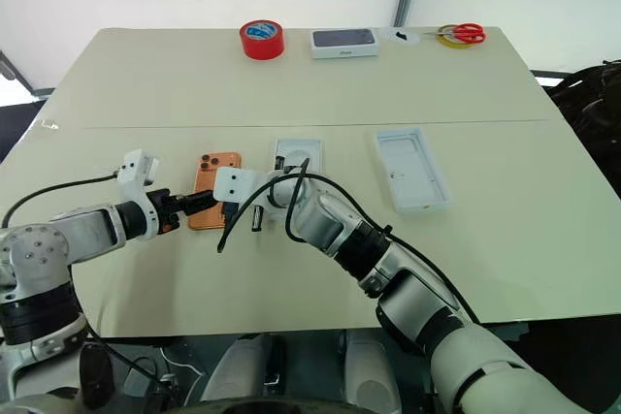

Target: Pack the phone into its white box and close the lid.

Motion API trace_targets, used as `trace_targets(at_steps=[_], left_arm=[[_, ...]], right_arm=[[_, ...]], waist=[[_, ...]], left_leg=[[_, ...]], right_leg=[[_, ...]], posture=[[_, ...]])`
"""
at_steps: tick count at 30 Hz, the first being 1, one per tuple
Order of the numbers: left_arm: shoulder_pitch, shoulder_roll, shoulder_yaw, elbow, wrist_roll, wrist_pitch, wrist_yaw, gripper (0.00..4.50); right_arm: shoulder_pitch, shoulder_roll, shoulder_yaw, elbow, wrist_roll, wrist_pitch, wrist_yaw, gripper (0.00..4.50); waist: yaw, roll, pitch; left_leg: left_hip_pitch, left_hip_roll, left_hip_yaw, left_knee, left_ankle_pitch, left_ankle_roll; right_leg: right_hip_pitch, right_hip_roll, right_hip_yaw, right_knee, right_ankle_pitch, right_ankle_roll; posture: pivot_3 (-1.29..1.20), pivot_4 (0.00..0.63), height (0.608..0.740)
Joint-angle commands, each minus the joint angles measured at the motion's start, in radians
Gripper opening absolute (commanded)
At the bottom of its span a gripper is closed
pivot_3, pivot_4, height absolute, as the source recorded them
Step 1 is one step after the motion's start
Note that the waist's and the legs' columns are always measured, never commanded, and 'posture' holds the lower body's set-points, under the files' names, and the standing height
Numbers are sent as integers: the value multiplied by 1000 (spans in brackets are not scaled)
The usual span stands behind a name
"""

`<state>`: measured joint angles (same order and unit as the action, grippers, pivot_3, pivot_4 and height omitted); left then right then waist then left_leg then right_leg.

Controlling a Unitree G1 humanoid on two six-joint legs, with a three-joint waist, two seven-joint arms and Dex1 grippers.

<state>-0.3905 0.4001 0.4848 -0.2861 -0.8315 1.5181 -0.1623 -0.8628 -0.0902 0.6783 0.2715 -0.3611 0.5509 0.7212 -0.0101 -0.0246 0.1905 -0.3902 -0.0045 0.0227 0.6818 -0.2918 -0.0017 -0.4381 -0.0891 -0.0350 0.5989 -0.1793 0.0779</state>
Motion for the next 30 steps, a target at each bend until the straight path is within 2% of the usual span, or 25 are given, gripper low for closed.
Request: trace_targets(at_steps=[1,6,23,24,27,30], left_arm=[[-19,-61,-4,-6,-28,67,-3,4439],[-65,-111,54,11,-22,96,0,4439],[-136,-123,202,81,-13,96,26,4439],[-139,-124,209,87,-16,96,30,4210],[-141,-126,222,97,-19,96,36,3137],[-144,-129,231,104,-25,96,40,1632]], right_arm=[[13,14,-2,-10,-2,-19,-1,0],[25,13,-7,-15,-10,-21,-2,0],[52,8,-15,-34,-30,-23,-2,0],[53,8,-15,-35,-31,-22,-2,0],[53,7,-17,-42,-31,-20,-2,0],[50,2,-23,-53,-30,-15,-1,0]], waist=[[0,0,0],[1,0,-1],[-7,0,-1],[-7,0,-1],[-7,0,-1],[-6,0,-1]], left_leg=[[0,0,0,0,0,0],[1,-1,-1,0,0,0],[1,0,-1,0,0,0],[1,0,-1,0,0,0],[1,0,-1,0,0,0],[1,0,-1,0,0,-1]], right_leg=[[0,0,0,0,0,0],[2,0,-1,-1,0,0],[1,0,-2,-1,0,0],[1,0,-2,-1,0,0],[1,0,-1,-1,0,0],[1,0,-1,-1,0,0]], posture=[[0,150,736],[0,150,736],[0,150,736],[0,150,736],[0,150,736],[0,150,736]])
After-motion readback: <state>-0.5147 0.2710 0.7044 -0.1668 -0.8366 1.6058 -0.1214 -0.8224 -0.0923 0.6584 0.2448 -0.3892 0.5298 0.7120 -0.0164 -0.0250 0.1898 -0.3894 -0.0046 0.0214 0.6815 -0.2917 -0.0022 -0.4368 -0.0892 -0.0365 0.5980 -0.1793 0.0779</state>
